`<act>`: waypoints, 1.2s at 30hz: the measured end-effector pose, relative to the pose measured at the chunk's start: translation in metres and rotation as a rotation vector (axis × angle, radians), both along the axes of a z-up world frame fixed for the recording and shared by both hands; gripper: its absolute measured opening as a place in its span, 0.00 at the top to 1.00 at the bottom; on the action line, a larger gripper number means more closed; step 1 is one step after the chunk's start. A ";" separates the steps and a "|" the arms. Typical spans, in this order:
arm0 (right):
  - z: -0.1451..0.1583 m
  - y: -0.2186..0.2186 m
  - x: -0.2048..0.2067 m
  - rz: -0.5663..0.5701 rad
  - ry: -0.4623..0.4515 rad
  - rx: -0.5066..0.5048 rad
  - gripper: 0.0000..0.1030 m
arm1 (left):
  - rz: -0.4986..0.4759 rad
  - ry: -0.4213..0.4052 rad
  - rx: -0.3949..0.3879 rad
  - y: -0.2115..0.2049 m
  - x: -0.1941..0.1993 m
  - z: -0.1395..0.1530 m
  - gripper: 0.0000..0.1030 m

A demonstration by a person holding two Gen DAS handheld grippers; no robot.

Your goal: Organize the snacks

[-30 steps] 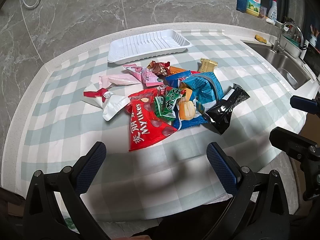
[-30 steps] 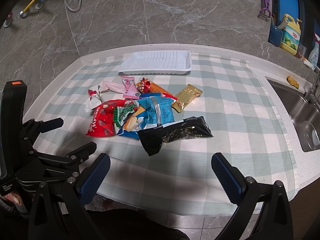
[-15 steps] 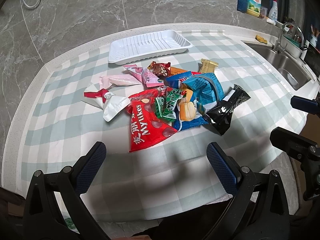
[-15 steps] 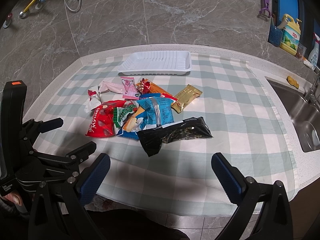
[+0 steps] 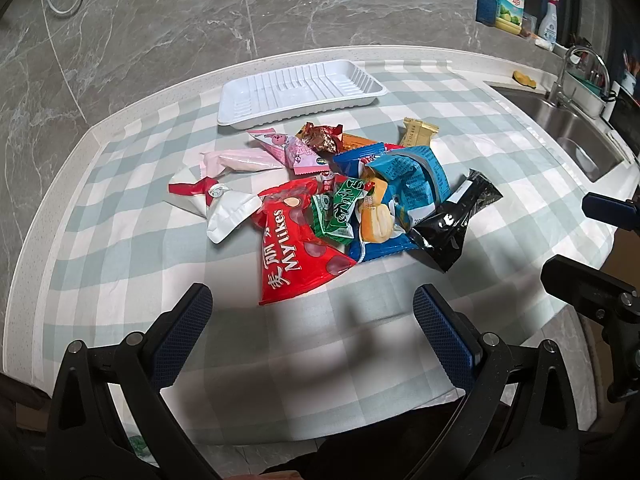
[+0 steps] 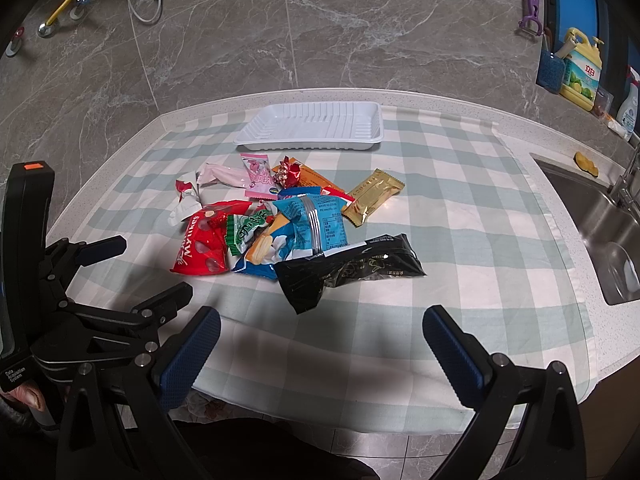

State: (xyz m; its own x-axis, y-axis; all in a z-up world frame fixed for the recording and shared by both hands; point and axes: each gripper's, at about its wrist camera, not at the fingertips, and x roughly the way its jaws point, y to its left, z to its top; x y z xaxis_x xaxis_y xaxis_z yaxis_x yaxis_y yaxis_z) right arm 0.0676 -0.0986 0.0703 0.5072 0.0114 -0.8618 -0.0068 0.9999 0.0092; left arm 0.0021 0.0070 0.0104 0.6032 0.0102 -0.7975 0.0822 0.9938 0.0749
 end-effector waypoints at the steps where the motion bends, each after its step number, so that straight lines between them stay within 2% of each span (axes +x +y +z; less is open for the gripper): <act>1: 0.000 0.001 0.000 0.000 0.000 0.000 0.00 | 0.000 0.000 0.000 0.001 0.000 0.001 0.01; 21: 0.000 -0.008 0.002 -0.005 0.008 0.012 0.00 | 0.005 0.003 0.000 0.003 0.000 0.002 0.01; 36: -0.018 -0.037 0.002 -0.031 0.078 0.191 0.00 | 0.109 0.061 -0.013 0.004 0.004 -0.010 0.01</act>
